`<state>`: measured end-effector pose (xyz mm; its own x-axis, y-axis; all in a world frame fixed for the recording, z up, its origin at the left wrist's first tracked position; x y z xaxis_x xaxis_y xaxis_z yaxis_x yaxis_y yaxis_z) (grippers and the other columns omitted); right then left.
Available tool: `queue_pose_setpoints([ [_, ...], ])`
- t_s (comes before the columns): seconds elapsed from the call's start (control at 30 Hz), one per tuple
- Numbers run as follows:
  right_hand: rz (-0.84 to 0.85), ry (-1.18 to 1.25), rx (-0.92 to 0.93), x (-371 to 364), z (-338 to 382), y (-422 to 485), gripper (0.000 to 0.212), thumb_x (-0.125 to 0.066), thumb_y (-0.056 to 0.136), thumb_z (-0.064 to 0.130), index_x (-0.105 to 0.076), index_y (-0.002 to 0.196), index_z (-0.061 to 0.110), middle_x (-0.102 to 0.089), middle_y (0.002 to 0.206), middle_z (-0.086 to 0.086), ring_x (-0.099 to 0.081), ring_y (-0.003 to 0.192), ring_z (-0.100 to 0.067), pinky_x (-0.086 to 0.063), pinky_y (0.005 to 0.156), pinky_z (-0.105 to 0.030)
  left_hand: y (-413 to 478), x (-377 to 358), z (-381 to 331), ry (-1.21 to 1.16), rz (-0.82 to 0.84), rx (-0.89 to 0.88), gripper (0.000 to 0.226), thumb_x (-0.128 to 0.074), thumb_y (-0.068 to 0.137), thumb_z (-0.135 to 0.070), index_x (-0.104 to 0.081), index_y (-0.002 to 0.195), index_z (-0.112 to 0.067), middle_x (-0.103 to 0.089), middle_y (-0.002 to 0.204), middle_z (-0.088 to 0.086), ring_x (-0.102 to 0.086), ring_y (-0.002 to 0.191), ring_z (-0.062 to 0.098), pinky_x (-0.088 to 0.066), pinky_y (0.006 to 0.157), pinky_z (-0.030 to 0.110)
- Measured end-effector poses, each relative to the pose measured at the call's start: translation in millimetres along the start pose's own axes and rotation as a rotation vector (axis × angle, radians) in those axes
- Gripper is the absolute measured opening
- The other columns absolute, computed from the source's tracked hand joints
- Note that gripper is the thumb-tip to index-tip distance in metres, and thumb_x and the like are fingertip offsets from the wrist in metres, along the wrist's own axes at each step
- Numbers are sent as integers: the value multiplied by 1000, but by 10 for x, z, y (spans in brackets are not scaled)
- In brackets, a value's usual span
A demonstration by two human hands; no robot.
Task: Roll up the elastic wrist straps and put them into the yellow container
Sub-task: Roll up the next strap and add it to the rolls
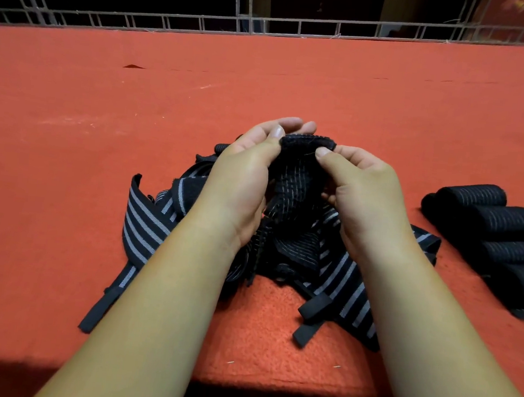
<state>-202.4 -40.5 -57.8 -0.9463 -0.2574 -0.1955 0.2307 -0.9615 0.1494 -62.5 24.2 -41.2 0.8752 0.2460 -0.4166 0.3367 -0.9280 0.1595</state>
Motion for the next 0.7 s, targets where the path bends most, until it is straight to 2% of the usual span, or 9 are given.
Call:
queue_pose_setpoints([
  [0.2, -14, -78, 23, 8, -34, 27, 6, -73, 101, 25, -74, 95, 23, -77, 82, 6, -71, 72, -6, -55, 65, -26, 21, 30, -72, 170, 33, -20, 31, -45, 117, -27, -71, 127, -13, -79, 129, 1, -76, 121, 23, -58, 107, 47],
  [0.3, -39, -84, 40, 24, -16, 40, 5, -74, 99, 26, -71, 101, 23, -73, 83, 5, -69, 70, -8, -56, 67, -31, -11, -5, -124, 248, 69, -48, 32, -57, 112, -37, -71, 129, -14, -79, 129, -1, -76, 120, 21, -59, 105, 44],
  [0.37, -33, -48, 40, 11, 11, 34, 16, -74, 99, 24, -69, 114, 21, -71, 89, -1, -71, 76, -16, -57, 68, -38, -39, -48, -166, 251, 111, -81, 27, -64, 109, -26, -69, 131, -10, -79, 128, 2, -77, 118, 22, -61, 98, 39],
  [0.43, -13, -39, 70, -7, 74, 14, 20, -73, 100, 20, -72, 120, 22, -73, 92, -3, -72, 81, -23, -58, 70, -40, -64, -78, -214, 249, 137, -116, 23, -60, 111, -12, -67, 132, -7, -78, 130, 5, -76, 118, 23, -62, 96, 35],
  [0.5, 7, -57, 115, -19, 160, -41, 16, -71, 102, 19, -78, 116, 21, -81, 98, -1, -79, 91, -27, -62, 79, -42, -95, -83, -276, 246, 124, -146, 23, -53, 114, -13, -67, 131, -6, -78, 130, 6, -75, 120, 25, -62, 98, 37],
  [0.57, -1, -62, 146, -5, 262, -126, 12, -72, 102, 21, -80, 111, 19, -83, 103, -7, -79, 102, -32, -64, 90, -49, -148, -91, -360, 247, 103, -158, 24, -52, 115, -19, -69, 129, -9, -79, 127, 6, -76, 119, 24, -61, 98, 40],
  [0.63, -25, -58, 172, 26, 373, -214, 10, -73, 102, 23, -79, 108, 18, -82, 105, -10, -78, 106, -36, -64, 95, -54, -226, -112, -443, 279, 87, -165, 24, -57, 113, -24, -71, 128, -11, -81, 119, 5, -78, 108, 22, -63, 88, 37],
  [0.7, -49, -49, 195, 54, 509, -307, 9, -73, 102, 23, -77, 108, 17, -82, 106, -11, -78, 104, -36, -64, 94, -55, -325, -175, -515, 308, 99, -179, 21, -61, 111, -17, -71, 128, -9, -81, 109, 6, -78, 96, 19, -62, 78, 30],
])
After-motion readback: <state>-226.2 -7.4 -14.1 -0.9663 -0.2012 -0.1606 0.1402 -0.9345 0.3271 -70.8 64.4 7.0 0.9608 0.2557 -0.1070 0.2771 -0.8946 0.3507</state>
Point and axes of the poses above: each hand's wrist, its own y-axis towards the middle knuckle, its own x-axis out of the back of the hand, z = x × y, the point moved 8 cm from there along y, towards the middle knuckle
